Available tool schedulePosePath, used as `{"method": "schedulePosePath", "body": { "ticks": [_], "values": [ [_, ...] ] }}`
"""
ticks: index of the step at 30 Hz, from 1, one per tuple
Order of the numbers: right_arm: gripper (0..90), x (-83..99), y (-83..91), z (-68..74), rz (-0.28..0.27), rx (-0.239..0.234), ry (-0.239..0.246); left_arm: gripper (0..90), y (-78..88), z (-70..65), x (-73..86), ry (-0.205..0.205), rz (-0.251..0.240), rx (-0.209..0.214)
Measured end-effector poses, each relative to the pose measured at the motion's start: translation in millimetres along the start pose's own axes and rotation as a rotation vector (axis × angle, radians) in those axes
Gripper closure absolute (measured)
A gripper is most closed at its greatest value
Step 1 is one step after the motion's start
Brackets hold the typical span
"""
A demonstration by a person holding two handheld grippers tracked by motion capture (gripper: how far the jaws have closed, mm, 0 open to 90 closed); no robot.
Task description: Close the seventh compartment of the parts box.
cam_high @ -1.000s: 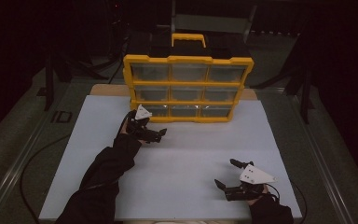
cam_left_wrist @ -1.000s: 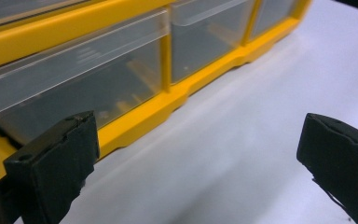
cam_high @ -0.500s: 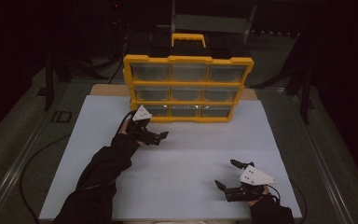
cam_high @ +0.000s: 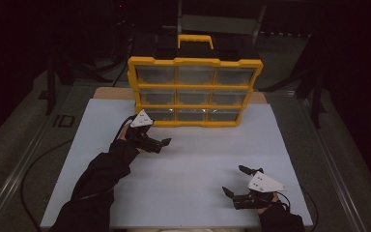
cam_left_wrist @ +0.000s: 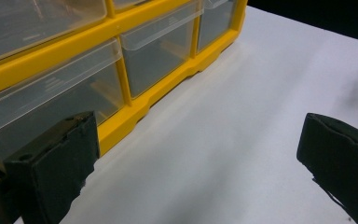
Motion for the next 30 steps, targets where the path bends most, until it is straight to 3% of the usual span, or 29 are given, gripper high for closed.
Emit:
{"method": "schedulePosePath", "body": {
  "ticks": [7, 12, 18, 30],
  "values": [
    [8.3, 0.0, -0.3, 0.6, 0.004, -0.001, -0.005, 0.0, 8.8, 0.6, 3.0, -0.014, -0.003, -0.006],
    [8.2, -0.1, -0.7, 0.7, 0.003, -0.002, -0.004, 0.0, 15.2, 2.8, 11.4, 0.007, -0.007, -0.015],
    [8.3, -0.1, -0.7, 0.7, 0.004, -0.002, -0.004, 0.0, 23.3, 3.3, 18.6, -0.006, -0.013, -0.027],
    [8.2, -0.3, -0.7, 1.1, 0.004, -0.004, -0.003, 0.0, 39.9, 1.7, 37.4, 0.013, -0.016, -0.039]
  ]
}}
Point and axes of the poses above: each handheld gripper's, and its own axes: y roughly backward along the jaws, x roughly out of its underside, z roughly to its left, the point moved 1 cm from there along -y, roughly forward along the jaws, and after that the axes turned 6 degrees about -x, right-handed, at the moved point
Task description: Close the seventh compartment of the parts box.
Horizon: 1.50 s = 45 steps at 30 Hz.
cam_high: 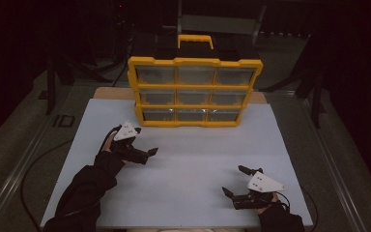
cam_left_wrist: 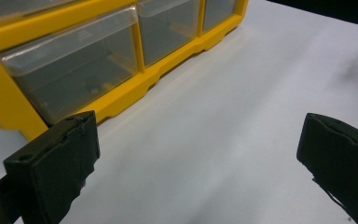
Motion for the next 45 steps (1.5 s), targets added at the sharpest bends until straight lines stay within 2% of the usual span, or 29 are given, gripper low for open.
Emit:
{"method": "schedulePosePath", "body": {
  "ticks": [11, 13, 14, 22, 34, 45],
  "values": [
    [8.3, -0.3, -0.4, 0.3, 0.001, 0.0, 0.004, 0.0, 15.3, -3.5, 15.5, 0.007, -0.003, -0.007],
    [8.2, -0.4, -0.4, 0.5, 0.0, 0.0, 0.002, 0.0, 17.1, -5.2, 17.9, -0.006, -0.002, -0.019],
    [8.2, -0.5, -0.4, 0.6, -0.002, 0.001, 0.001, 0.0, 18.3, -5.3, 19.4, 0.006, -0.003, -0.012],
    [8.2, -0.7, 0.0, 0.7, -0.002, 0.001, 0.0, 0.0, 25.5, -8.6, 28.1, -0.003, 0.007, -0.023],
    [8.2, -0.5, -0.2, 0.7, -0.002, 0.0, 0.001, 0.0, 36.6, -8.1, 41.9, 0.013, 0.014, -0.039],
    [8.2, -0.5, -0.6, 1.1, 0.001, 0.002, 0.003, 0.0, 55.2, -12.1, 56.9, 0.031, 0.031, -0.098]
  ]
}}
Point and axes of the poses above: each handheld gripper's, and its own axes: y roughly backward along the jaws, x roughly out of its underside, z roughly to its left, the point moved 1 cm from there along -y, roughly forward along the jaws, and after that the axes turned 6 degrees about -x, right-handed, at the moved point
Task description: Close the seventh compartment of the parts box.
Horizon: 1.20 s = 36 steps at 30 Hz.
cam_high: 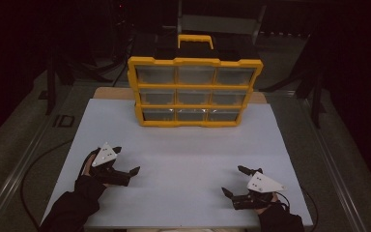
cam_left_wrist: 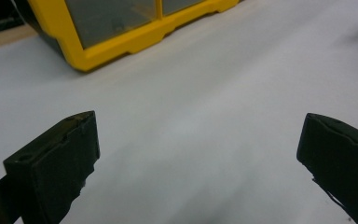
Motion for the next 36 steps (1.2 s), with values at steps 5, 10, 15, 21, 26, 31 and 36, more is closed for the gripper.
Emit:
{"method": "schedulePosePath", "body": {
  "ticks": [5, 10, 15, 21, 26, 31, 36],
  "values": [
    [8.2, -0.1, 0.0, 0.3, 0.001, -0.001, -0.001, 0.0, 9.5, -4.2, 5.7, 0.008, -0.009, -0.036],
    [8.2, -0.2, 0.2, 0.5, 0.001, -0.001, -0.004, 0.0, 13.0, -5.2, 10.1, 0.038, -0.009, -0.037],
    [8.2, -0.3, 0.5, 0.4, 0.001, -0.001, -0.005, 0.0, 11.9, -8.0, 14.7, 0.033, 0.002, -0.05],
    [8.2, 0.0, 0.6, 0.1, -0.001, -0.002, -0.005, 0.0, 4.6, -10.3, 18.8, 0.016, 0.024, -0.058],
    [8.2, 0.3, 0.3, -0.5, -0.001, -0.004, -0.003, 0.0, 1.1, -10.2, 22.7, 0.006, 0.039, -0.074],
    [8.3, 0.8, -0.5, -0.8, 0.004, -0.006, -0.002, 0.0, -0.2, -11.6, 23.3, -0.012, 0.039, -0.091],
    [8.2, 1.4, -0.8, -1.3, 0.004, -0.003, -0.009, 0.0, 0.3, -10.7, 23.3, -0.019, 0.038, -0.118]
  ]
}}
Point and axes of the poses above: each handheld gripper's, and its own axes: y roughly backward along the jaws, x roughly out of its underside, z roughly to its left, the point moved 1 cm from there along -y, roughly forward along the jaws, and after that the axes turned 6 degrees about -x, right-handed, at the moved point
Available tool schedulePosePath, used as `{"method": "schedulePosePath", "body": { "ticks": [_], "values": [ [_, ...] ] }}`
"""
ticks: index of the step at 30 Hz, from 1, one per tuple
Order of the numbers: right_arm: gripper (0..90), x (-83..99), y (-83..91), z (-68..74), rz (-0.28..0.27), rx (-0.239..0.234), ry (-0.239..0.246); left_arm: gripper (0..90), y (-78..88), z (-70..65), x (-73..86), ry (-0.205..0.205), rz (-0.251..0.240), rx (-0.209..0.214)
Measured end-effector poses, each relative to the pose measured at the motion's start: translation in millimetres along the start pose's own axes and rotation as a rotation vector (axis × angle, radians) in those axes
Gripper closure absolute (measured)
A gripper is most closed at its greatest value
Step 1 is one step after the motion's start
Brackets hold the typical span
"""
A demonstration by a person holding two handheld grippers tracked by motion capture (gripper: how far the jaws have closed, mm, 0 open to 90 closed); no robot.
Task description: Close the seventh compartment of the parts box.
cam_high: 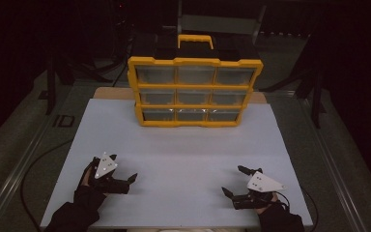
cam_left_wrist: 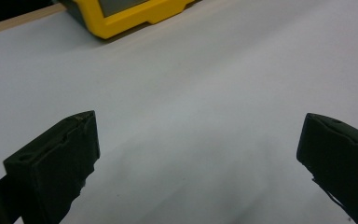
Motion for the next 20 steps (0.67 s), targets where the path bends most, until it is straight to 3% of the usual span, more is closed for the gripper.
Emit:
{"method": "schedulePosePath", "body": {
  "ticks": [20],
  "values": [
    [8.3, 1.0, -0.8, -0.3, 0.012, 0.0, 0.004, 0.0, -1.8, -2.2, 1.7, -0.002, 0.0, 0.031]
  ]
}}
Point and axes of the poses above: each handheld gripper's, and its own axes: y roughly backward along the jaws, x roughly out of its underside, z roughly to its left, the point moved 1 cm from there along -y, roughly forward along the jaws, and after that the axes turned 6 degrees about -x, right-handed, at the moved point
